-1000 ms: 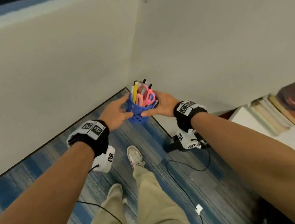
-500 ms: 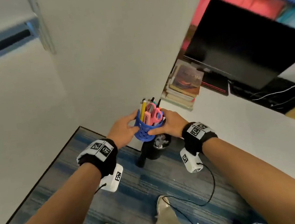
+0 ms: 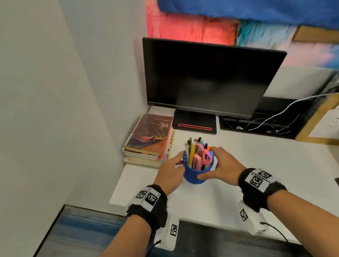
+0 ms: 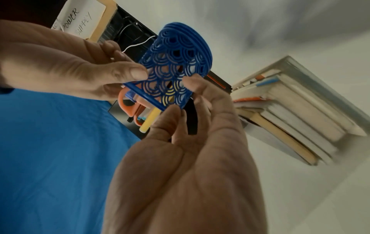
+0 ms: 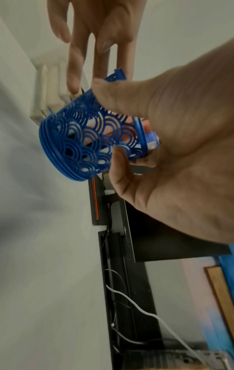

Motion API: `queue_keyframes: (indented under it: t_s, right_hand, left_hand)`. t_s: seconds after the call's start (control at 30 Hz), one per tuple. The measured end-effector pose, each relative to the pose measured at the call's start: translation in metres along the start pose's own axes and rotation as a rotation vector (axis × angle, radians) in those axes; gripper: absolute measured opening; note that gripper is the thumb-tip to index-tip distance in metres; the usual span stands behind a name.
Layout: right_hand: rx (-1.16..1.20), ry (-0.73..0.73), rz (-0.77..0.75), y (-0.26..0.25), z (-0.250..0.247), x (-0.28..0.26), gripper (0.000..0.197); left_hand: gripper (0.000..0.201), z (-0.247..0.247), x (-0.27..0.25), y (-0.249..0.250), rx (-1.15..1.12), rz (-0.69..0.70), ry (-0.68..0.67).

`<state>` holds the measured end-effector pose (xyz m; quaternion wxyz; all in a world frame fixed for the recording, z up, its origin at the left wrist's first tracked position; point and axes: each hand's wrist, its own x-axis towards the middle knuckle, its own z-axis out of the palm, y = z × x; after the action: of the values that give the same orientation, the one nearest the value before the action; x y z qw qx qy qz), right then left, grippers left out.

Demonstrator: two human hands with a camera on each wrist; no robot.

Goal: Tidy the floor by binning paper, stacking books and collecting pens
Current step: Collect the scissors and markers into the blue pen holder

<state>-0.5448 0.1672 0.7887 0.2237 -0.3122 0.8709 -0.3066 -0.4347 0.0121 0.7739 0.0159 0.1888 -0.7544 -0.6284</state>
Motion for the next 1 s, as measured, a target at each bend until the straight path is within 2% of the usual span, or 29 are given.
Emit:
queue_keyframes:
  t_s: [0.13, 0.23, 0.43, 0.5, 0.57, 0.63, 0.7, 0.73, 0.8, 0.83, 1.0]
  right_hand:
    - [0.030, 0.017, 0.067, 0.034, -0.021, 0.031, 0.080]
    - [0.111, 0.017, 0.099, 0.047, -0.026, 0.059, 0.084]
    - [0.192, 0.007, 0.152, 0.066, -0.028, 0.122, 0.076]
    - [0.221, -0.005, 0.164, 0.067, -0.027, 0.144, 0.074]
    - [0.218, -0.036, 0.157, 0.067, -0.025, 0.166, 0.070]
    - [0.205, -0.055, 0.152, 0.066, -0.023, 0.186, 0.070]
    - [0.204, -0.060, 0.160, 0.065, -0.020, 0.203, 0.074]
    - [0.208, -0.068, 0.160, 0.064, -0.018, 0.209, 0.077]
    - [0.191, -0.108, 0.169, 0.061, -0.015, 0.219, 0.083]
    - [0.173, -0.134, 0.171, 0.060, -0.014, 0.223, 0.087]
    - [0.113, -0.259, 0.162, 0.065, -0.017, 0.226, 0.100]
  left_hand:
    - [0.044, 0.027, 0.036, 0.017, -0.041, -0.109, -0.003]
    - [0.038, 0.034, 0.071, 0.022, -0.001, -0.116, 0.028]
    - [0.033, 0.031, 0.147, 0.011, -0.057, -0.182, 0.109]
    - [0.030, 0.023, 0.174, 0.009, -0.028, -0.164, 0.098]
    - [0.029, 0.010, 0.199, 0.001, -0.105, -0.198, 0.150]
    - [0.025, -0.002, 0.219, -0.011, -0.066, -0.224, 0.175]
    - [0.023, -0.009, 0.228, -0.014, -0.013, -0.214, 0.169]
    - [0.029, -0.011, 0.229, -0.012, -0.038, -0.195, 0.173]
    - [0.051, -0.011, 0.230, -0.005, -0.161, -0.186, 0.191]
    - [0.054, -0.011, 0.232, -0.004, -0.202, -0.182, 0.205]
    - [0.030, -0.003, 0.226, -0.003, -0.107, -0.148, 0.294]
